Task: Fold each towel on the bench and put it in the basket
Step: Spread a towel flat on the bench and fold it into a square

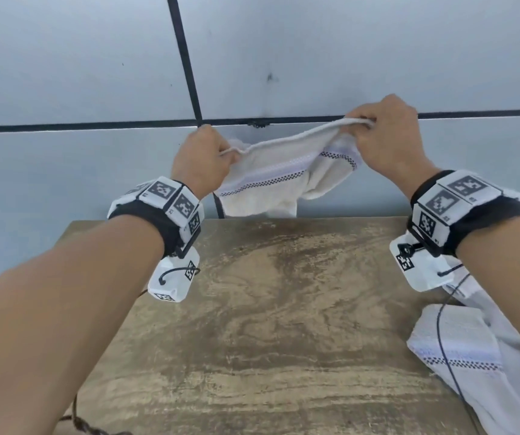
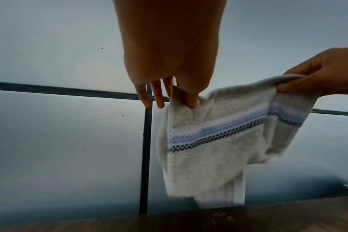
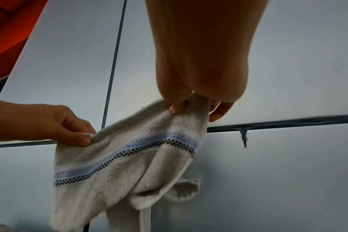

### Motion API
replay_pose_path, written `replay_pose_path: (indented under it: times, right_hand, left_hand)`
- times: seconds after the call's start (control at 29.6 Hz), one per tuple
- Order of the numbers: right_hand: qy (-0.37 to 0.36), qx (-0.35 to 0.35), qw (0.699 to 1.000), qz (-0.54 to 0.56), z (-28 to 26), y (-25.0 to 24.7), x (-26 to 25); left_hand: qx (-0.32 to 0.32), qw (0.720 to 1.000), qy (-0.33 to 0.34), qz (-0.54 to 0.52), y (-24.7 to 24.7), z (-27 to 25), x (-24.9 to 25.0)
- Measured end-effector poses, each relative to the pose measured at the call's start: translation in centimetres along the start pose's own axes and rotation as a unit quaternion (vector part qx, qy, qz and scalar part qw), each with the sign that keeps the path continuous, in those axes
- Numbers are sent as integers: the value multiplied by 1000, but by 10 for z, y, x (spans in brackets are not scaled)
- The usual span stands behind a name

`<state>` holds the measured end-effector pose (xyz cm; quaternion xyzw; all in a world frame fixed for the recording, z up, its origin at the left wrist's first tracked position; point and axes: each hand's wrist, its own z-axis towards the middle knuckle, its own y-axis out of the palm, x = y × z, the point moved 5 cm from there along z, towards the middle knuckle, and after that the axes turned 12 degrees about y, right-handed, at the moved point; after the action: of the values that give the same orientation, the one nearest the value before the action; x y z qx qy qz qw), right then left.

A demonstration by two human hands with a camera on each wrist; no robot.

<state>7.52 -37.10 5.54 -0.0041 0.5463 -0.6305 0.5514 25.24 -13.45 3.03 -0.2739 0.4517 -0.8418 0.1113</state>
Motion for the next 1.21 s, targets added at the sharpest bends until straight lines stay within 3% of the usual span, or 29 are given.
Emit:
replay_pose_path:
  times: [0.13, 0.27, 0.47, 0.61, 0.71, 0.81, 1.05, 1.21]
  right_hand:
    - [20, -2, 1000, -23, -6, -1, 5]
    - [21, -7, 999, -46, -12, -2, 0]
    - [15, -16, 998, -58, -6, -13, -14]
    - [19, 3, 999, -31, -13, -23, -13]
    - [29, 40, 999, 15, -25, -32, -10]
    - [63, 50, 994, 72, -30, -47, -8]
    - [183, -31, 979, 85, -21, -50, 19]
    - [170, -66, 974, 136, -29, -40, 33]
  left_hand:
    - [89, 994, -60, 3, -13, -15, -12]
    - [127, 989, -79, 6, -34, -15, -2]
    - [175, 954, -121, -209, -51, -2, 1]
    - [183, 959, -93, -196, -60, -6, 1]
    - [159, 978, -37, -130, -63, -15, 8]
    - [146, 981, -11, -128, -66, -17, 16]
    - [97, 981, -35, -163, -50, -4, 23]
    - [137, 979, -15, -153, -43, -14, 23]
